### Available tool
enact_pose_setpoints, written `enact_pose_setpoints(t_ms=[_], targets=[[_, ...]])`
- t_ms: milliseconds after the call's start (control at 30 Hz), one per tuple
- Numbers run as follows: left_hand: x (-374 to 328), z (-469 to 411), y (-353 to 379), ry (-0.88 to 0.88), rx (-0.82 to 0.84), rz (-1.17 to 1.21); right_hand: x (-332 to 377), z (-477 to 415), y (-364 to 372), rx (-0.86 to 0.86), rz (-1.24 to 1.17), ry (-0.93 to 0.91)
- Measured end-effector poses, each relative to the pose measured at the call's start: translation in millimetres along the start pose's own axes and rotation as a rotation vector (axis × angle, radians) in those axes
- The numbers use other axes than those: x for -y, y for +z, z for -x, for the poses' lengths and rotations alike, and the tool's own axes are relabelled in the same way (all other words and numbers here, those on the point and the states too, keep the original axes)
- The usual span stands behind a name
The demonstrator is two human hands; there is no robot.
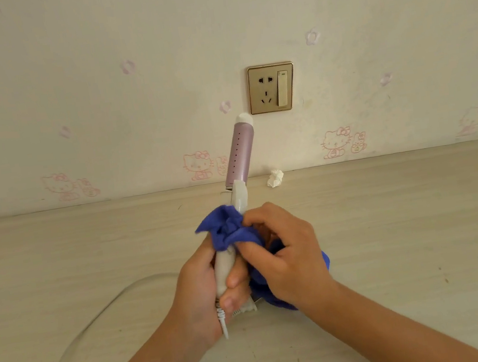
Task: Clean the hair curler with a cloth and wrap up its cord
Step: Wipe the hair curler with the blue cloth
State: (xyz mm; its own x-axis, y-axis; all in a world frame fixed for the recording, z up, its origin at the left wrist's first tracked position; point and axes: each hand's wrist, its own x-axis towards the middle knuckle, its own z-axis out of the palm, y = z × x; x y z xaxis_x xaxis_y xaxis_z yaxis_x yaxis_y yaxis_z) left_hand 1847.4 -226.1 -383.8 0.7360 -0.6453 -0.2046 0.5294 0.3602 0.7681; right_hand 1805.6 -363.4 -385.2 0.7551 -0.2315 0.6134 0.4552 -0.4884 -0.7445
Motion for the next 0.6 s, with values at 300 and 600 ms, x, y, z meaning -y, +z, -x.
enact_pose_setpoints(t_ms=[300, 600], targets=[[-8, -4, -4, -0.027, 0.009, 0.101, 1, 1, 0, 0.177, -0.047, -0.092], [-5, 0, -1, -0.045, 0.028, -0.091, 1, -5, -11, 0.026, -0.078, -0.005]])
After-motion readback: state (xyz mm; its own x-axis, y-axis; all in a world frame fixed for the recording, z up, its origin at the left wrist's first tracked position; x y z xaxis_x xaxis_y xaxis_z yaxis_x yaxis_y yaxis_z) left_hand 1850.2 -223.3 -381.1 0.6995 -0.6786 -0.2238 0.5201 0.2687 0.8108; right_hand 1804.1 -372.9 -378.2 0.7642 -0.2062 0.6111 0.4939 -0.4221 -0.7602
